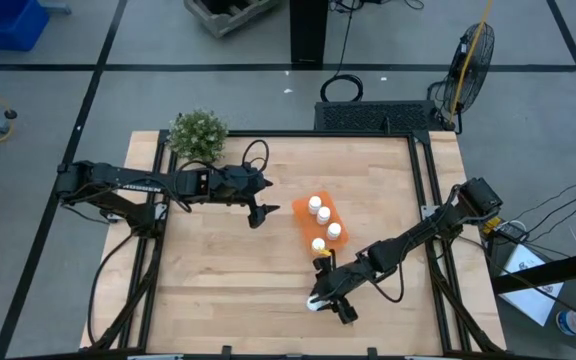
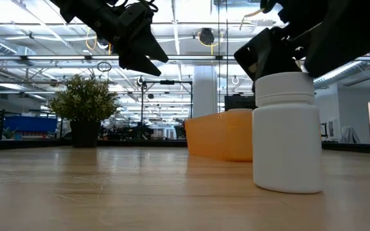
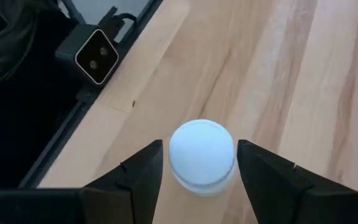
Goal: Pick and place pill bottles into a basket
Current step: Put the white medicine bottle into the orange bin
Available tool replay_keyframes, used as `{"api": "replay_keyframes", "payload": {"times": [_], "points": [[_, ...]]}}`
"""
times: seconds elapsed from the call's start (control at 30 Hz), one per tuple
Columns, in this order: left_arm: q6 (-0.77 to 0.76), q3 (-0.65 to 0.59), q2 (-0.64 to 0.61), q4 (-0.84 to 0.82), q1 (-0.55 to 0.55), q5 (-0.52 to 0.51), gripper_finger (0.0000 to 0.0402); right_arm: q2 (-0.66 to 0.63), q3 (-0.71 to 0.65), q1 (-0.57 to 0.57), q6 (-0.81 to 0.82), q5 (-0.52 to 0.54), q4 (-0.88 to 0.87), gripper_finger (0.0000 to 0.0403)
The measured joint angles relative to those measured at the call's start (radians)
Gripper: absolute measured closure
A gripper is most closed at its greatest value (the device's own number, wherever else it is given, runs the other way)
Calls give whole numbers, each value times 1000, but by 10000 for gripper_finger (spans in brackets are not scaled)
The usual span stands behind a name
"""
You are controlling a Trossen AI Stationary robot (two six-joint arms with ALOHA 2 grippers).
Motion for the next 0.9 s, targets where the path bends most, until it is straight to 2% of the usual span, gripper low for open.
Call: {"api": "replay_keyframes", "payload": {"times": [0.17,0.4,0.63,0.9], "points": [[0,0,0,0,0,0,36,0,-21,0,-30,16,6,207],[-1,0,0,0,0,0,36,0,-51,0,-51,16,120,206],[-7,0,7,4,0,-1,36,66,-53,0,-48,10,210,206],[-8,-2,67,3,0,-2,36,66,-53,0,-20,11,205,218]]}}
